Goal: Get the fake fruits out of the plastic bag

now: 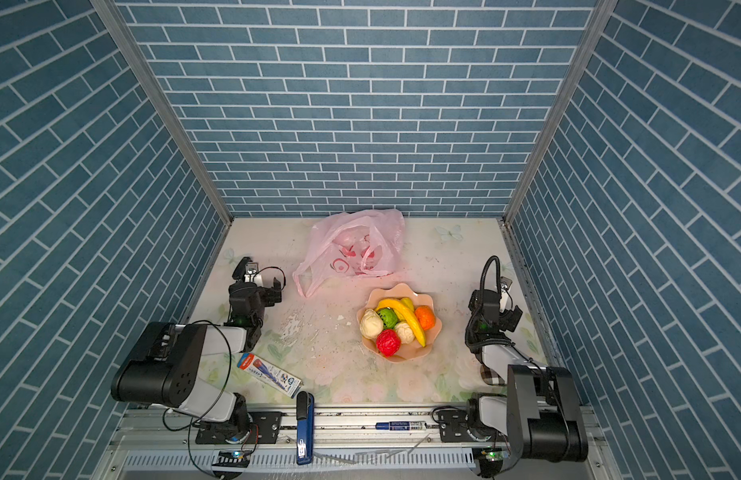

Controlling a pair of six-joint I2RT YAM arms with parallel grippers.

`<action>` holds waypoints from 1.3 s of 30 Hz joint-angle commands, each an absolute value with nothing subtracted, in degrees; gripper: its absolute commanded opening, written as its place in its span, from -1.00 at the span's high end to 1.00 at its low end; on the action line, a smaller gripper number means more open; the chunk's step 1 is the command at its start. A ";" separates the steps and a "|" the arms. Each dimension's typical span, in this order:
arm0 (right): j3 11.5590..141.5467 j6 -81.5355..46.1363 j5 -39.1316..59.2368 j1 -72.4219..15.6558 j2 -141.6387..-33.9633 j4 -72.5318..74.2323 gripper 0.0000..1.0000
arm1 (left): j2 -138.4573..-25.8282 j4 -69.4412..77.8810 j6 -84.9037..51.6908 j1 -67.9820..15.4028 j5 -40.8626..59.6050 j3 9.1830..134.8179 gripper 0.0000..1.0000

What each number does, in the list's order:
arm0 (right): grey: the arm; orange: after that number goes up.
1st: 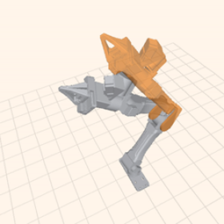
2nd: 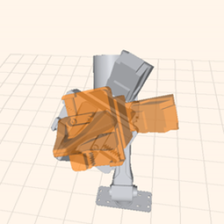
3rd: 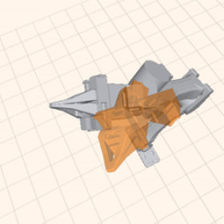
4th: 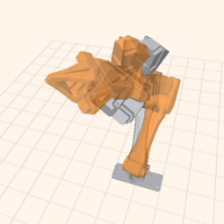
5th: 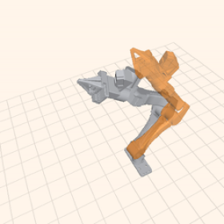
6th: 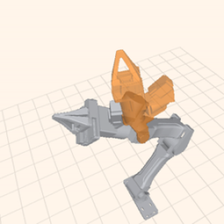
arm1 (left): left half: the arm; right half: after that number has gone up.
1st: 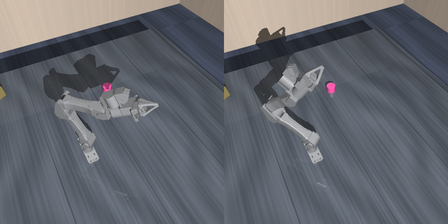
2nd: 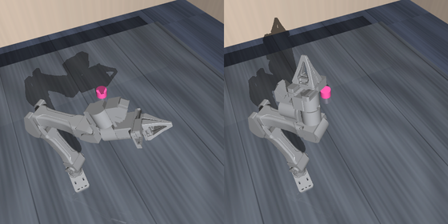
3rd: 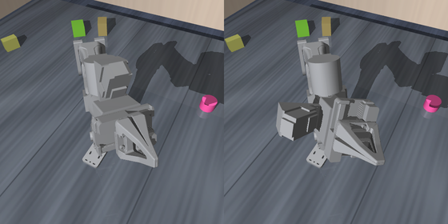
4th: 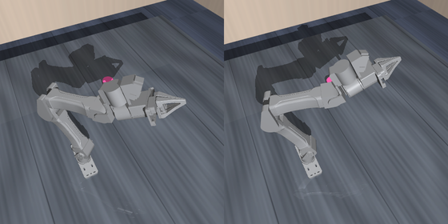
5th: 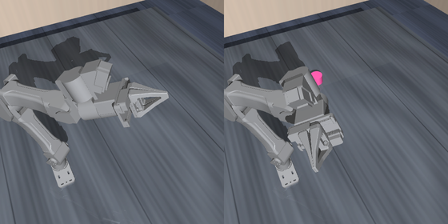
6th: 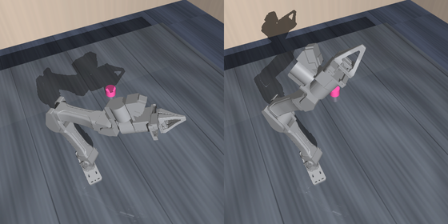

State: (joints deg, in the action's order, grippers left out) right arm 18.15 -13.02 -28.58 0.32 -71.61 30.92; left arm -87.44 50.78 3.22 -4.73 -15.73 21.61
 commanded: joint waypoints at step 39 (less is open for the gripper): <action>21.20 -5.15 -3.95 3.52 -88.27 51.90 -0.98 | -87.61 51.43 2.77 -4.39 -15.51 21.22 -0.99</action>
State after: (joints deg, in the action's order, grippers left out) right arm 19.97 -7.42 -4.84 3.73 -88.03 52.99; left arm -87.44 50.92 3.20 -4.73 -15.53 21.61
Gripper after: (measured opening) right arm 0.991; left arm 0.994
